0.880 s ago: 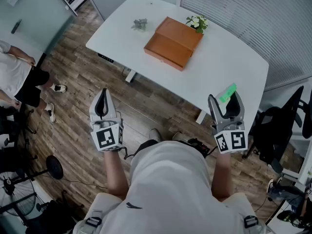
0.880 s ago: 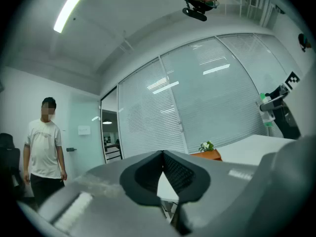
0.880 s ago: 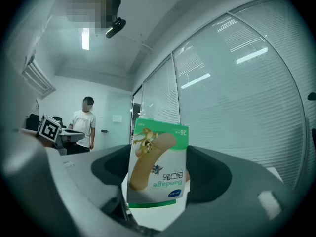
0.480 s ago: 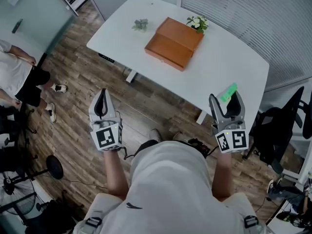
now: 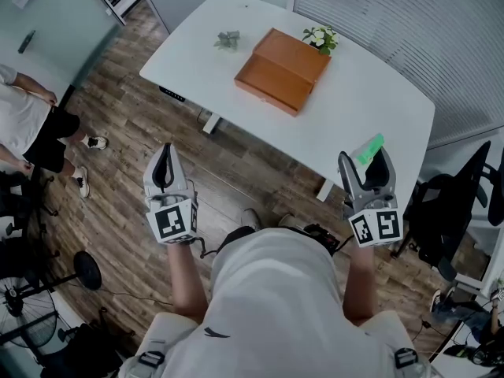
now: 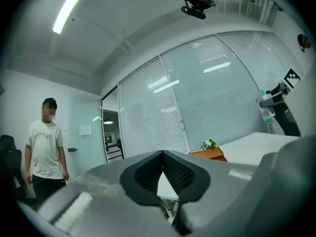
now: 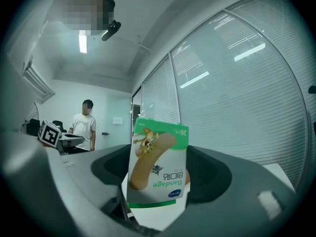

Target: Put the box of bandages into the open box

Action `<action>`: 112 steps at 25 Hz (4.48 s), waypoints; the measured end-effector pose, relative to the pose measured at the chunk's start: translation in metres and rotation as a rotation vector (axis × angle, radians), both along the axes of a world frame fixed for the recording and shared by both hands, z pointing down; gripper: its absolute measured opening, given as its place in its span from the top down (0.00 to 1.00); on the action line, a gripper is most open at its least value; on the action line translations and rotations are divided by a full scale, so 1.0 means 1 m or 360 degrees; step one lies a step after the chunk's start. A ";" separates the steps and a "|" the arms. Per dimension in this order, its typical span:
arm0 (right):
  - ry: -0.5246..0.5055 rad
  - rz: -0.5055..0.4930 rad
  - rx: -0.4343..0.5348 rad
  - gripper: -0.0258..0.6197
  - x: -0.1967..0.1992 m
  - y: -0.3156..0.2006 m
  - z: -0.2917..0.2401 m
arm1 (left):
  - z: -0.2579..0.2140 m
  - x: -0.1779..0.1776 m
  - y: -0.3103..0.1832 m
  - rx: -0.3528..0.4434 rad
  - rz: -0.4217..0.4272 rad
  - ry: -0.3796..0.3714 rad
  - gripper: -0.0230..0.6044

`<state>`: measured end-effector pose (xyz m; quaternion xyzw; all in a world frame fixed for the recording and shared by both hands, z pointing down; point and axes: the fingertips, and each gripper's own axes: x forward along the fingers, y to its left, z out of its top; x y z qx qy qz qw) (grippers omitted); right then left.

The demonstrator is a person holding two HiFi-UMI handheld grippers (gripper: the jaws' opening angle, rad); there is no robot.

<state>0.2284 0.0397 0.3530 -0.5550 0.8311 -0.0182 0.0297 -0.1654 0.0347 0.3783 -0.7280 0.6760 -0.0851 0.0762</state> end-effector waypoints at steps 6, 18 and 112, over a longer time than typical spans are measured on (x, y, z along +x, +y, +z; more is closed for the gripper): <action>0.0008 0.0031 -0.0031 0.42 -0.012 -0.014 0.003 | 0.002 -0.012 -0.015 -0.0011 0.0023 0.0025 0.95; 0.0044 0.0108 -0.0061 0.42 -0.052 -0.052 0.007 | 0.006 -0.054 -0.067 -0.0017 0.0095 0.0015 0.95; 0.1323 -0.0385 -0.0433 0.40 -0.143 -0.270 0.150 | 0.013 -0.116 -0.175 -0.0049 -0.0083 0.0020 0.95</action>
